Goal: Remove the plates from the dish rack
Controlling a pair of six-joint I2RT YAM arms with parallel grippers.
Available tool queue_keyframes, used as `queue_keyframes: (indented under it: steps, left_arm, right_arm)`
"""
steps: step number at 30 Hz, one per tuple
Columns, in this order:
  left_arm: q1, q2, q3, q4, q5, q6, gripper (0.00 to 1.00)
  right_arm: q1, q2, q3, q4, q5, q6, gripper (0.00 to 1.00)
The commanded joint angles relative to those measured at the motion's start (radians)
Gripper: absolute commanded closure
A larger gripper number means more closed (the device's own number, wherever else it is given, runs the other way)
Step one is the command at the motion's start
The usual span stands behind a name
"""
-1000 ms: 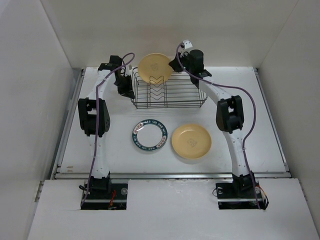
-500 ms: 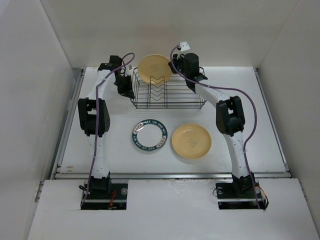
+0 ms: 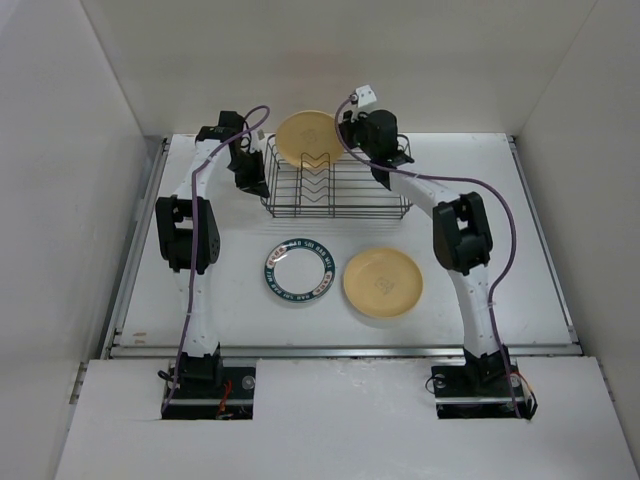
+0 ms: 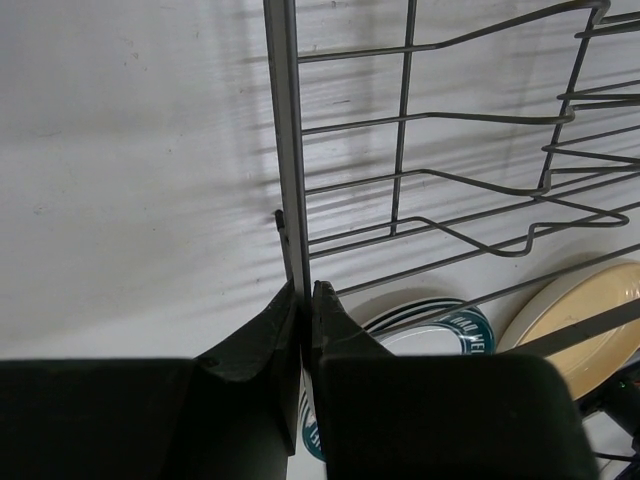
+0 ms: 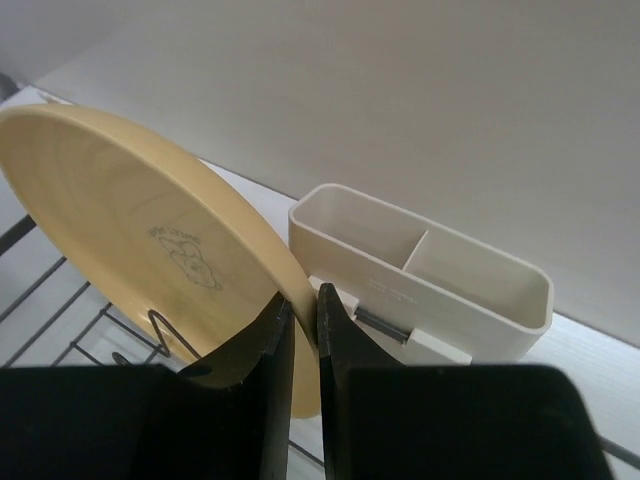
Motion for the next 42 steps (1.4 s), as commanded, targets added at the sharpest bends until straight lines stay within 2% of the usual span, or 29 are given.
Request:
queue_keyframes:
  steps: [1, 6, 11, 17, 21, 25, 26, 28, 29, 31, 34, 36, 39, 42]
  left_arm:
    - [-0.005, 0.03, -0.005, -0.075, 0.028, 0.03, 1.0]
    - [-0.005, 0.03, 0.004, -0.084, 0.028, 0.039, 1.0]
    - [-0.005, 0.03, 0.004, -0.084, 0.028, 0.04, 1.0]
    - [-0.005, 0.039, 0.015, -0.084, 0.028, 0.04, 1.0]
    - [0.005, 0.03, 0.015, -0.084, 0.019, 0.04, 1.0]
    - [0.014, 0.03, 0.006, -0.084, 0.043, 0.018, 1.0]
    - [0.026, 0.03, 0.006, -0.084, 0.056, 0.018, 1.0]
    - [0.026, 0.03, 0.006, -0.084, 0.082, -0.005, 1.0]
    - [0.037, 0.03, -0.003, -0.084, 0.095, -0.005, 1.0]
    - [0.037, 0.03, -0.003, -0.084, 0.096, -0.005, 1.0]
    - [0.037, 0.03, -0.003, -0.084, 0.106, -0.005, 1.0]
    - [0.037, 0.03, -0.003, -0.084, 0.116, -0.005, 0.94]
    - [0.037, 0.021, -0.003, -0.084, 0.116, -0.005, 0.89]
    - [0.037, 0.012, -0.003, -0.084, 0.116, 0.004, 0.83]
  right_arm:
    - [0.039, -0.22, 0.009, 0.4, -0.038, -0.077, 1.0]
    - [0.079, -0.284, -0.114, 0.454, -0.024, -0.389, 1.0]
    - [0.114, -0.334, -0.22, 0.454, 0.026, -0.588, 1.0]
    - [0.142, -0.334, -0.257, 0.517, 0.172, -0.64, 1.0]
    - [0.142, -0.36, -0.304, 0.602, 0.359, -0.619, 1.0]
    - [0.131, -0.458, -0.379, 0.492, 0.425, -0.518, 1.0]
    - [0.111, -0.51, -0.41, 0.388, 0.425, -0.484, 1.0]
    - [0.091, -0.565, -0.434, 0.257, 0.385, -0.35, 1.0]
    - [0.064, -0.596, -0.444, 0.115, 0.327, -0.292, 1.0]
    - [0.036, -0.682, -0.476, -0.004, 0.26, -0.138, 1.0]
    - [0.005, -0.783, -0.523, -0.206, 0.143, -0.012, 1.0]
    - [0.005, -0.826, -0.548, -0.37, 0.105, 0.035, 1.0]
    - [0.005, -0.922, -0.605, -0.505, 0.082, 0.147, 1.0]
    - [0.005, -1.047, -0.739, -0.627, 0.055, 0.223, 1.0]
